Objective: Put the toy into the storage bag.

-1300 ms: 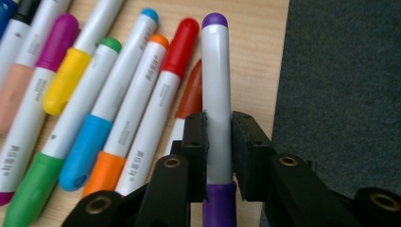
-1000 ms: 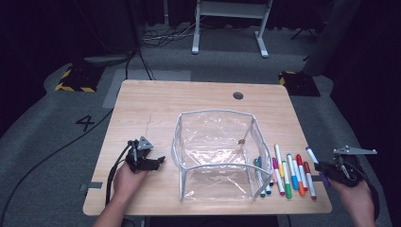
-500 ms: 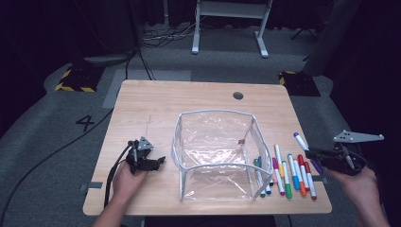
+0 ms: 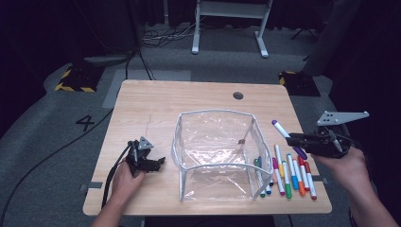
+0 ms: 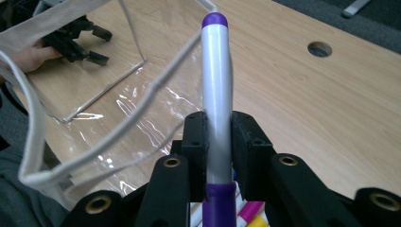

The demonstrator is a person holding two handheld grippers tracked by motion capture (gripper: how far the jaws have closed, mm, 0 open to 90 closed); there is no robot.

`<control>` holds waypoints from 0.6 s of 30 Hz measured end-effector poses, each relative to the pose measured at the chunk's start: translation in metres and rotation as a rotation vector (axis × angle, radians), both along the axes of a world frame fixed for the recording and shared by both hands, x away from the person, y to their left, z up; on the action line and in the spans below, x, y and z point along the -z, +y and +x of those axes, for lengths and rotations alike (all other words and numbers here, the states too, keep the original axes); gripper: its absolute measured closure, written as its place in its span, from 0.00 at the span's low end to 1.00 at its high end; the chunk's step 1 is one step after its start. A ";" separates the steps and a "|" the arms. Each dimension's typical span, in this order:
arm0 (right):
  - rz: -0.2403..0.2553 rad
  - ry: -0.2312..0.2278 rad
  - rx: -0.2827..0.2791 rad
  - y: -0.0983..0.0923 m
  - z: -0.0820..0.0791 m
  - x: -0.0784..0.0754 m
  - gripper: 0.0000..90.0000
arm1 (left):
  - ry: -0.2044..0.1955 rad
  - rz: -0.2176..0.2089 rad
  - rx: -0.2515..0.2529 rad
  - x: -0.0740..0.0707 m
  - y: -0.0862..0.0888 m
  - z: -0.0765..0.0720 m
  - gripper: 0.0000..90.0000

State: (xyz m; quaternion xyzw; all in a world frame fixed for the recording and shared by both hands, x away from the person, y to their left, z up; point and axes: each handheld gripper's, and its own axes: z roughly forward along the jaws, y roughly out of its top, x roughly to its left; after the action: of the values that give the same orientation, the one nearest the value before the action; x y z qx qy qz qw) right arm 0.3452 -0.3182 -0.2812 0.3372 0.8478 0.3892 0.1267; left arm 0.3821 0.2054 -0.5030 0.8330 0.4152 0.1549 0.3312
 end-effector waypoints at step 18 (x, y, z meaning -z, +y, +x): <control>-0.103 -0.015 -0.210 0.088 0.025 -0.030 0.85 | 0.038 0.012 -0.015 0.002 -0.003 0.002 0.00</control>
State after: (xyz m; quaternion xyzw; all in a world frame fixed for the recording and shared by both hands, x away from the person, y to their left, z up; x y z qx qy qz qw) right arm 0.3705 -0.2303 -0.2513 0.2366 0.8963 0.3589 0.1087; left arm 0.3840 0.2022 -0.5045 0.8346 0.4268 0.1441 0.3170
